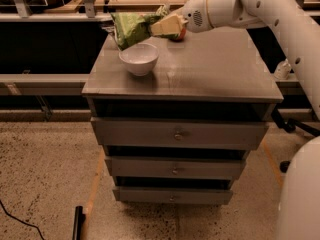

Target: Place green jalapeno chip bag into white bowl

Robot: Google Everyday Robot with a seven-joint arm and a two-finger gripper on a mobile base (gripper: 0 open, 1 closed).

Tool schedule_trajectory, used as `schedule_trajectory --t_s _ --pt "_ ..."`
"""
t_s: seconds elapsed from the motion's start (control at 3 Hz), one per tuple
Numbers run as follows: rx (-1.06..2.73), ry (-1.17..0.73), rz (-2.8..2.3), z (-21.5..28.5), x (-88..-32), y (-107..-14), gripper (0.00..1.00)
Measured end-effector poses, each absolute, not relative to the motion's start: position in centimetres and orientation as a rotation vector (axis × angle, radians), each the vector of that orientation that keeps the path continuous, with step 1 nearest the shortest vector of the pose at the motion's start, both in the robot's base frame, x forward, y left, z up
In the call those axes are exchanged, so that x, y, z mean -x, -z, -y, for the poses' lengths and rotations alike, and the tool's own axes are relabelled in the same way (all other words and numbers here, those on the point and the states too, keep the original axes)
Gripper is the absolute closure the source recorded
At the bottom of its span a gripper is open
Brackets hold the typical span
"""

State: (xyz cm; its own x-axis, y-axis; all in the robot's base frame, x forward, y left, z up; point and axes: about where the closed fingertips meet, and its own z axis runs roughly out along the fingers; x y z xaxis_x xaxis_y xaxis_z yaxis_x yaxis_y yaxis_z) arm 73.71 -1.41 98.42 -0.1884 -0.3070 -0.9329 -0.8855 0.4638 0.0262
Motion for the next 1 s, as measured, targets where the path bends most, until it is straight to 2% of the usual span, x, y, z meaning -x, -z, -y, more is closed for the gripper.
schedule_trajectory --t_s 0.33,1.0 --pt "1.008 -0.793 -1.751 -0.1 -74.0 -97.0 0.82" --pt "1.006 -0.821 -1.756 -1.9 -75.2 -95.6 0.36"
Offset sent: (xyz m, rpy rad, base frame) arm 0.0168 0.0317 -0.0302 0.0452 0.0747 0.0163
